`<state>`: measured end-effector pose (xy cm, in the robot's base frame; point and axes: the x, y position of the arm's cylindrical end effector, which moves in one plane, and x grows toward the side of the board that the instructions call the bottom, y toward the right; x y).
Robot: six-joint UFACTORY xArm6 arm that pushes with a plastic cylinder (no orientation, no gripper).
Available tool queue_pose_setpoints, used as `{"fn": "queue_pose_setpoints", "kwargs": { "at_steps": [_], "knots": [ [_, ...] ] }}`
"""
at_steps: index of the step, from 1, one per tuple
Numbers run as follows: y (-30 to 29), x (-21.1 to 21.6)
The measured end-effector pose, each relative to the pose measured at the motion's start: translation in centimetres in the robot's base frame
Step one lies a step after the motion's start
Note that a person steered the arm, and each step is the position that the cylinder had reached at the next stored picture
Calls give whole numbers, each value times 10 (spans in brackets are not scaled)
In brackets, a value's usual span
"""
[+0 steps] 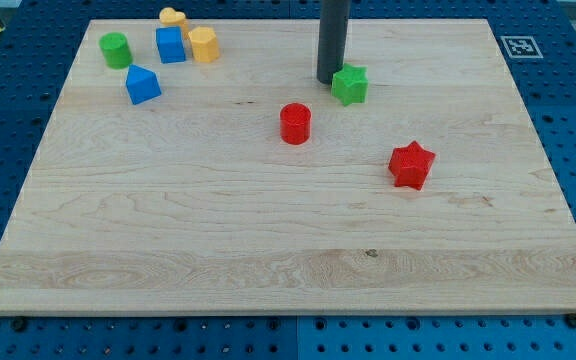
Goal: Move the green star above the red star
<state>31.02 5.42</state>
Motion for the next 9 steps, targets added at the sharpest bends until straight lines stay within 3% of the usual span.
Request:
{"fn": "queue_pose_setpoints", "kwargs": {
  "at_steps": [3,5,6,9],
  "knots": [
    [11,17],
    [80,18],
    [87,18],
    [52,25]
  ]
}}
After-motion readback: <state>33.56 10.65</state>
